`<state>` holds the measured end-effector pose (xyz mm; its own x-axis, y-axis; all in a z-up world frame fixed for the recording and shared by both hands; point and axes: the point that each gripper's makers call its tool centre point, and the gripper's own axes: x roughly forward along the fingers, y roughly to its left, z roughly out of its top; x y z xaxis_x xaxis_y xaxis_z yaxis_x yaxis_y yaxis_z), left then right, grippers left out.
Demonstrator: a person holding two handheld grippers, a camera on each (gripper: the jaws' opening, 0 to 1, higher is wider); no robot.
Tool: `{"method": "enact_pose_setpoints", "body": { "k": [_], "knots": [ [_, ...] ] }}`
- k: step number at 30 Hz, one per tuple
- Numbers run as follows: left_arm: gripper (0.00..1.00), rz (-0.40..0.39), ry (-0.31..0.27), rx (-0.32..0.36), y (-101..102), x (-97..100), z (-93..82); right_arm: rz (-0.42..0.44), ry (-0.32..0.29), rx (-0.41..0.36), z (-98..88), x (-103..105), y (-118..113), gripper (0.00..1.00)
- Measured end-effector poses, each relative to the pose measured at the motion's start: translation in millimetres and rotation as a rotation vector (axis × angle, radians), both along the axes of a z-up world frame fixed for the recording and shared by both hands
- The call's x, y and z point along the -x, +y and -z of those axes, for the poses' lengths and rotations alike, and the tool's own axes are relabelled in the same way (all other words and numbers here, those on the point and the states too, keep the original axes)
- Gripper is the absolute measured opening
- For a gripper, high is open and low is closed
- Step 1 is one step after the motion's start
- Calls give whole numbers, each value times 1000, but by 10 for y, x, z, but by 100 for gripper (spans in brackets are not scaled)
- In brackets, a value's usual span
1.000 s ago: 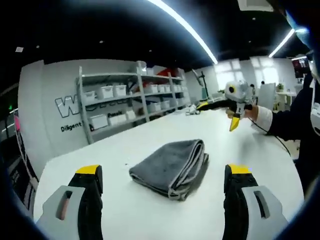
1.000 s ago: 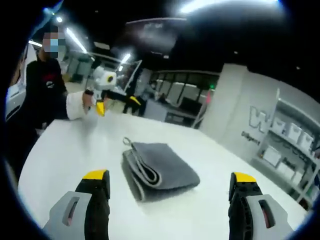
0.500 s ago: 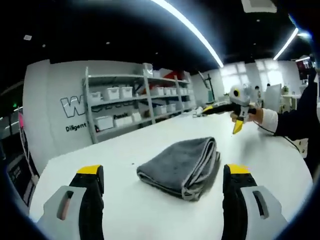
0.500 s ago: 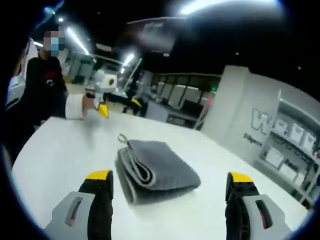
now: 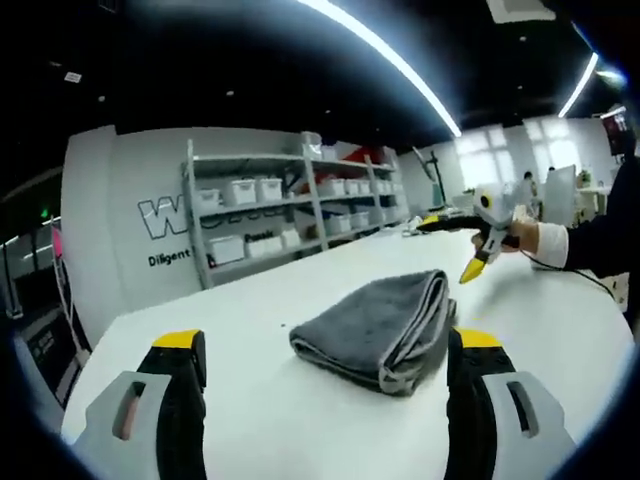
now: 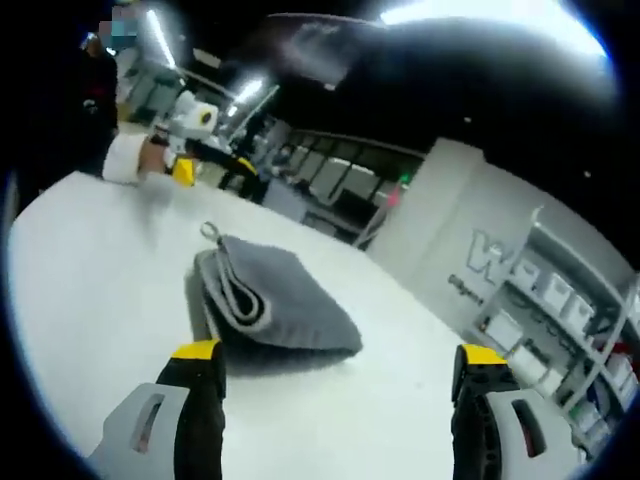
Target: Open the folded towel by lifting each exposed corner and separating the folded layers until the towel lies flat within the target outline without major curled edges
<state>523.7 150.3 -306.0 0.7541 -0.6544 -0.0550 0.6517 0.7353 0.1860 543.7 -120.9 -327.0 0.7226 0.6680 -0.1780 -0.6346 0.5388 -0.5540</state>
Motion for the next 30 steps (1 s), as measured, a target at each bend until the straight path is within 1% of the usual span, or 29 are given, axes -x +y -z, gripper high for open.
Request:
{"method": "enact_pose_setpoints", "body": {
  "k": [4, 7, 11, 13, 15, 17, 18, 20, 23, 24, 25, 26, 30],
  "knots": [
    [99, 1, 1, 9, -7, -5, 3, 13, -33, 11, -17, -15, 10, 92],
    [99, -4, 26, 2, -15, -13, 64, 17, -49, 44, 30, -30, 32, 91],
    [99, 4, 41, 0, -46, 6, 103, 20, -66, 62, 59, -43, 74, 90],
    [99, 9, 44, -7, -72, 16, 122, 49, -75, 106, 99, -72, 62, 89],
    [99, 12, 44, -16, -98, 27, 139, 91, -105, 157, 113, -112, 42, 89],
    [99, 13, 43, -30, -125, 36, 158, 98, -148, 175, 92, -109, 82, 88],
    [100, 8, 39, -38, -130, 36, 162, 122, -183, 193, 62, -125, 78, 87],
    [100, 0, 30, -56, -137, 36, 166, 151, -225, 223, 29, -141, 76, 86],
    [100, -2, 23, -71, -139, 45, 168, 156, -242, 233, 23, -142, 98, 87],
    [100, -1, 22, -74, -141, 49, 170, 154, -252, 249, 29, -148, 98, 86],
    [100, -1, 20, -78, -140, 51, 171, 161, -268, 285, 41, -160, 82, 86],
    [100, -1, 19, -78, -142, 50, 171, 167, -283, 303, 43, -165, 75, 86],
    [100, 3, 26, -75, -157, 43, 194, 153, -314, 336, 68, -142, 126, 85]
  ]
}}
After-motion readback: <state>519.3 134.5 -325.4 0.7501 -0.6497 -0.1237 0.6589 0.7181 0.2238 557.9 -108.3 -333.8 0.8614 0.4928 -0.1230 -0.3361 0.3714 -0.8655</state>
